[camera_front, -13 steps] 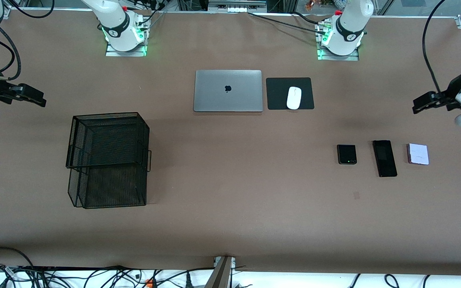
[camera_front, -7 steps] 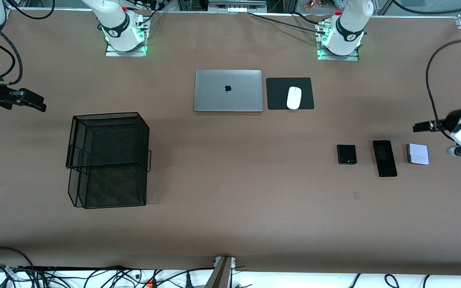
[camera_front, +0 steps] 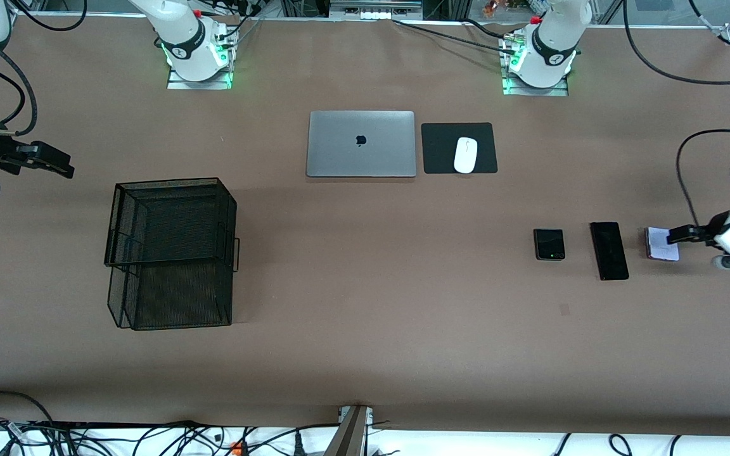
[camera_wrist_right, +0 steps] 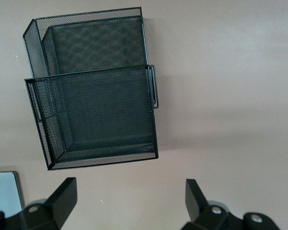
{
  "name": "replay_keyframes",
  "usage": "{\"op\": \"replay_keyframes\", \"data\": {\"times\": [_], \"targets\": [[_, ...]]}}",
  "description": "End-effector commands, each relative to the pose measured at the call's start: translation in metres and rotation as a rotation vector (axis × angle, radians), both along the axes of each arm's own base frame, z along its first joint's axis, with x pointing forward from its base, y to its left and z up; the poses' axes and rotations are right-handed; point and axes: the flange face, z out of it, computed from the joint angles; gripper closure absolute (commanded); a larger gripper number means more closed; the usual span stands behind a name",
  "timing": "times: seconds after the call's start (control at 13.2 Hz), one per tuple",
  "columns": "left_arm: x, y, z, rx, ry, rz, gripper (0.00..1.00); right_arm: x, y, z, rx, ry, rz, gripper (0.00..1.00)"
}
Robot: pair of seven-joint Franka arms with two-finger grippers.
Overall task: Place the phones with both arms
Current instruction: 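Grasp the white Huawei phone with the left gripper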
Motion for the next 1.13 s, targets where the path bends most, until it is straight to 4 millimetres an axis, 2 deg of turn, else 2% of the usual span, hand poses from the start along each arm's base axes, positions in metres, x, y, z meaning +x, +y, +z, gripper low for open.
{"op": "replay_keyframes", "data": {"times": [0.0, 0.23, 0.53, 0.68, 0.76, 0.83, 0.91, 0.98, 1.06], "targets": [[-0.011, -0.001, -0.012, -0.010, -0.033, -0.053, 0.00, 0.000, 0.000, 0.004, 0.023, -0.016, 0.010, 0.00], [-0.018, 0.011, -0.037, -0.038, -0.047, -0.064, 0.00, 0.000, 0.000, 0.004, 0.023, -0.016, 0.007, 0.00], [-0.027, 0.010, -0.065, -0.096, -0.043, -0.045, 0.00, 0.000, 0.000, 0.005, 0.023, -0.017, 0.006, 0.00], [-0.026, 0.012, -0.068, -0.089, -0.055, -0.072, 0.00, 0.000, 0.001, 0.005, 0.029, -0.018, 0.005, 0.00], [-0.025, 0.012, -0.066, -0.087, -0.058, -0.092, 0.30, 0.000, 0.001, 0.005, 0.030, -0.018, 0.005, 0.00], [-0.023, 0.012, -0.058, -0.085, -0.062, -0.121, 0.56, 0.000, 0.001, 0.005, 0.030, -0.018, 0.005, 0.00], [-0.020, 0.012, -0.044, -0.078, -0.069, -0.141, 0.68, 0.000, 0.001, 0.005, 0.030, -0.018, 0.003, 0.00], [-0.014, 0.005, -0.018, -0.079, -0.054, -0.153, 0.81, 0.000, 0.001, 0.005, 0.030, -0.018, 0.003, 0.00], [-0.004, -0.010, 0.014, -0.100, -0.031, -0.175, 0.85, 0.000, 0.001, 0.005, 0.030, -0.018, 0.003, 0.00]]}}
